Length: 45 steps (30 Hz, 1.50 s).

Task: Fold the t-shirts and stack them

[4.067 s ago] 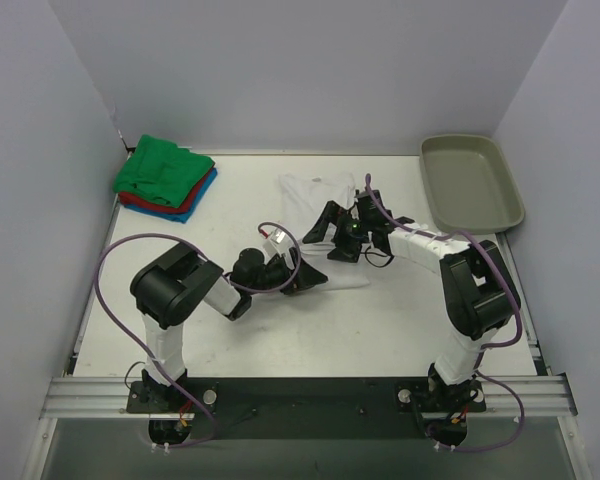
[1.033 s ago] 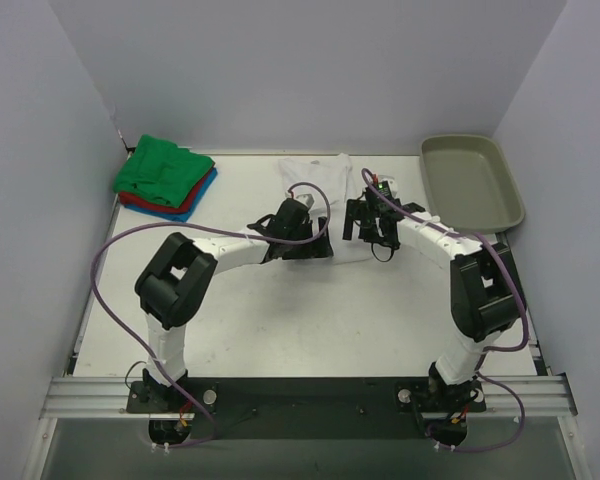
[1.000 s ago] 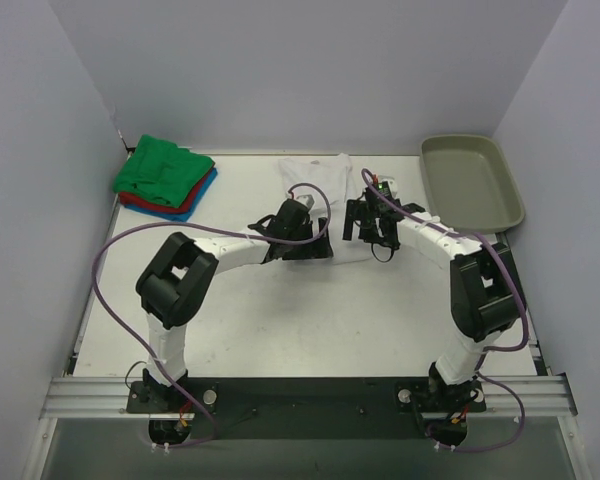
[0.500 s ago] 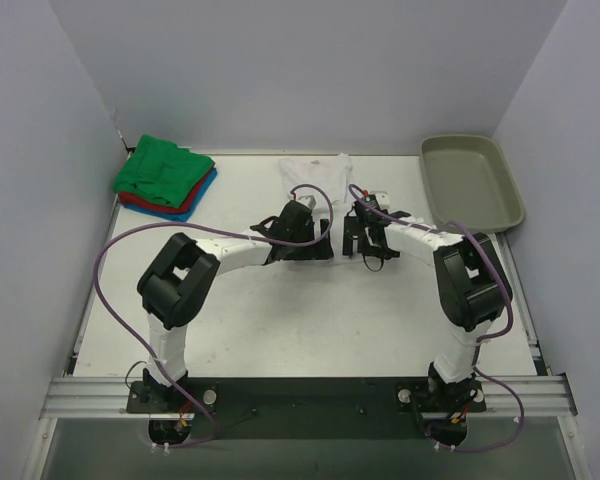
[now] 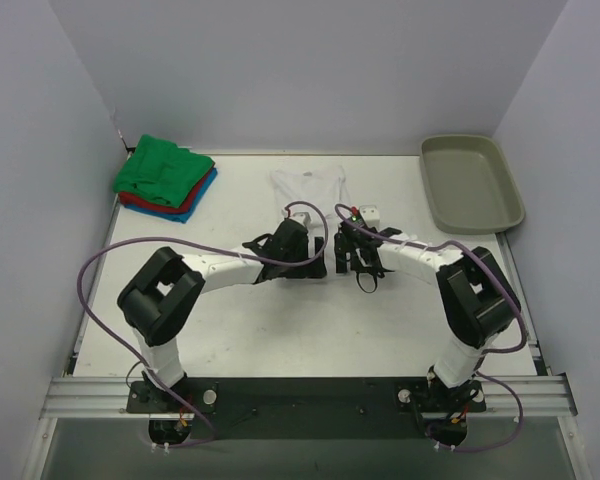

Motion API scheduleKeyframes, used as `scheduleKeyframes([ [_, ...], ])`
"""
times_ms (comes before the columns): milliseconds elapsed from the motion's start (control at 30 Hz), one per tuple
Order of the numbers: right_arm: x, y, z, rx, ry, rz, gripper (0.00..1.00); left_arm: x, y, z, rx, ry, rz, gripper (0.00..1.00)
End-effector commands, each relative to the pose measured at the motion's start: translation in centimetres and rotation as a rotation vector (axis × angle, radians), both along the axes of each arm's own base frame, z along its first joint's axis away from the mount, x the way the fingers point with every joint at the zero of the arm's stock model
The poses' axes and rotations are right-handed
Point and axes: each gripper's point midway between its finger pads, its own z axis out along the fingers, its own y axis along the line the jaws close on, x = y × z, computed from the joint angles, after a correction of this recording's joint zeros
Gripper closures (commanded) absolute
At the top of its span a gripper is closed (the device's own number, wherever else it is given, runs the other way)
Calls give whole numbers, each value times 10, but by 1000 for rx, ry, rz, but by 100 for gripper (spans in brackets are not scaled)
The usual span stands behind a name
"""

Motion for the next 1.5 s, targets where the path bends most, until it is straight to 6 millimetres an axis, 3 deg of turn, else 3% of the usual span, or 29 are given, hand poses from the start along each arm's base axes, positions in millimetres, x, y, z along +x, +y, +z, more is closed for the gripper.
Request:
scheduleKeyframes([
  [0,-58,-25,-7,-101,123,-11,0,-83,57,-56,216,250,1,4],
  [133,-86,-16,0,-84,115,-2,0,-103,59,-46,218,239,-13,4],
  [400,-135,1,-1,-70,126,27,0,-146,61,-49,227,265,-17,4],
  [500,-143,7,0,-74,112,35,0,-158,58,-47,217,272,-19,3],
  [700,-139,-1,14,-109,59,18,0,-167,60,-28,217,246,-2,4],
  [900,-130,-6,46,-92,-38,8,0,-160,59,15,157,176,13,3],
  [1000,-124,-2,69,-20,-113,25,0,-149,53,55,53,75,13,3],
  [1033,-122,1,75,6,-134,30,0,-145,50,79,-18,12,1,3],
  [1167,-123,5,98,104,-191,56,0,-138,59,112,-134,-41,9,3],
  [1300,-132,5,103,174,-208,63,0,-147,81,90,-145,82,55,3],
  [1333,-134,2,100,178,-207,63,0,-153,85,75,-159,107,66,3],
  [1400,-137,2,105,215,-230,67,0,-163,88,65,-204,149,74,9],
  [1433,-139,0,103,219,-229,69,0,-170,93,45,-212,194,104,11],
  [1467,-140,-1,106,237,-243,65,0,-175,94,40,-227,217,110,12],
])
